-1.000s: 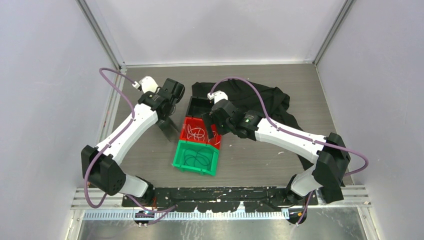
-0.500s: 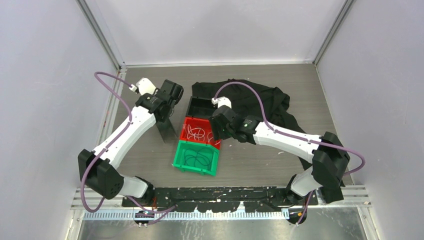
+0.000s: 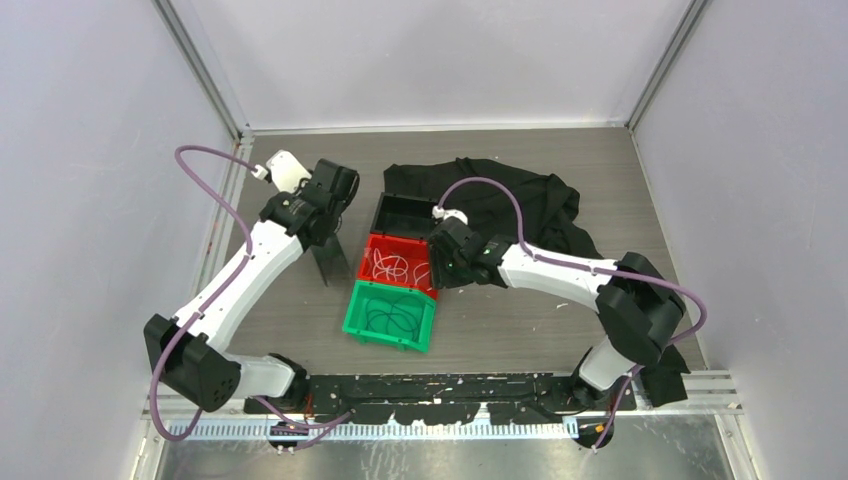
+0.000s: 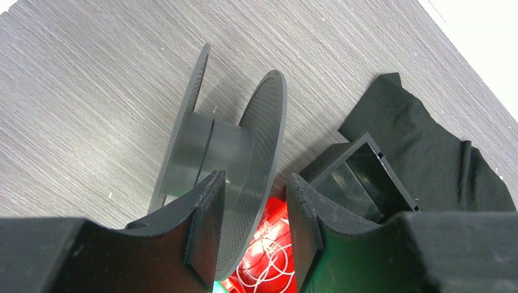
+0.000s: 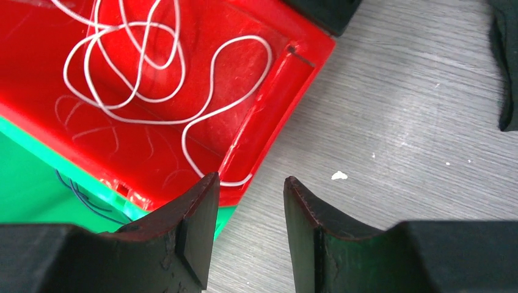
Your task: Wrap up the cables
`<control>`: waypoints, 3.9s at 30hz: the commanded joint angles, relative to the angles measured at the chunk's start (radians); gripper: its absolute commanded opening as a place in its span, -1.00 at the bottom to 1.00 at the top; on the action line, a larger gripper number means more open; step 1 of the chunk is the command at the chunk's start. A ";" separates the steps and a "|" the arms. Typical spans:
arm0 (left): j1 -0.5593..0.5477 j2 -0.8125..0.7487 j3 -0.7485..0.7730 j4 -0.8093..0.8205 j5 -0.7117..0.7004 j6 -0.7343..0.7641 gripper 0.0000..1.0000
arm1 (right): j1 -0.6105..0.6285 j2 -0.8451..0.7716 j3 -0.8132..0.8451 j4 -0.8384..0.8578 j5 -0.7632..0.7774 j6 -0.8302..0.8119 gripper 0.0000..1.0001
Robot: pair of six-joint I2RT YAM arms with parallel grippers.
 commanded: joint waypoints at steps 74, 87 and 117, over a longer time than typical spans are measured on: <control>0.001 -0.165 0.050 0.320 0.269 0.574 -0.14 | -0.168 -0.177 0.334 -0.106 -0.332 -0.053 -0.99; 0.001 -0.168 0.159 0.265 0.787 0.868 0.56 | -0.167 -0.098 0.697 -0.242 -0.402 -0.125 -0.99; 0.216 0.010 -0.003 0.456 1.438 -0.023 0.14 | -0.168 -0.102 0.632 -0.184 -0.372 -0.101 -0.99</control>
